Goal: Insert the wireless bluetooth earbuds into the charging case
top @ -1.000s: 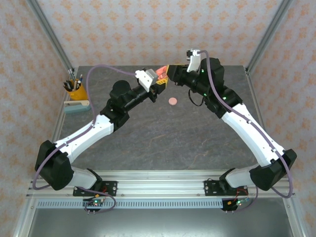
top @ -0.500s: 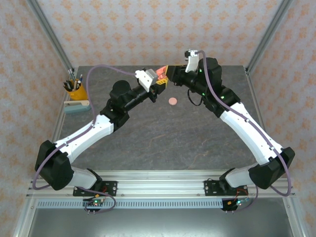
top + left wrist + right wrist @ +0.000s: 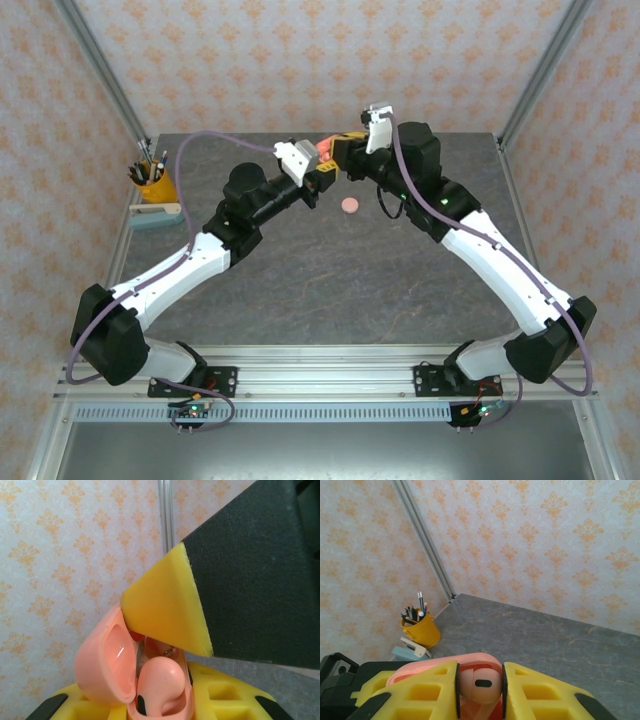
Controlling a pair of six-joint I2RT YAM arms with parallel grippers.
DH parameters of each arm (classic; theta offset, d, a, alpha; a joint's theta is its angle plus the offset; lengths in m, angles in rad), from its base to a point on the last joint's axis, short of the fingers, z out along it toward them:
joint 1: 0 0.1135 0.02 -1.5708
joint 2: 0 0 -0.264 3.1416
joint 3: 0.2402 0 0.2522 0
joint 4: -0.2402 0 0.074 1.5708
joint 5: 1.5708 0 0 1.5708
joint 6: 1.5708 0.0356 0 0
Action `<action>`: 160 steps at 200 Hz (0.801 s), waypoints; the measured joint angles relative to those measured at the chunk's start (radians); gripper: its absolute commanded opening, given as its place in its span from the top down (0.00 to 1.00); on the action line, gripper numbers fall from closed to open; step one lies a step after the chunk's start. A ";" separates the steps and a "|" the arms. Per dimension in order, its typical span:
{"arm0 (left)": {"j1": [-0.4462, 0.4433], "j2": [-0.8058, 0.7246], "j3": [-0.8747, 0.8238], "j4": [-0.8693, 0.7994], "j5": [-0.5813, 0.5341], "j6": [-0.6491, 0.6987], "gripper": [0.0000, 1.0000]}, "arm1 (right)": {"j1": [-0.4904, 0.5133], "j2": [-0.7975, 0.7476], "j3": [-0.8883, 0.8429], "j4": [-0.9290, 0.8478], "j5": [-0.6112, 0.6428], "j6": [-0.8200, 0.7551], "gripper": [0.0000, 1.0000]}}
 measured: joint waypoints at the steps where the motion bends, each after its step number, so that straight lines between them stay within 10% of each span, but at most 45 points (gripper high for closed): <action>1: 0.000 0.000 0.000 -0.001 0.000 0.000 1.00 | 0.000 0.000 0.000 0.000 0.001 -0.001 0.76; 95: -0.002 0.000 0.000 -0.029 0.000 -0.003 1.00 | 0.024 -0.010 -0.032 0.015 0.078 -0.066 0.77; 160: -0.002 0.000 0.000 -0.029 -0.003 -0.003 1.00 | 0.023 -0.010 -0.037 0.014 0.094 -0.050 0.58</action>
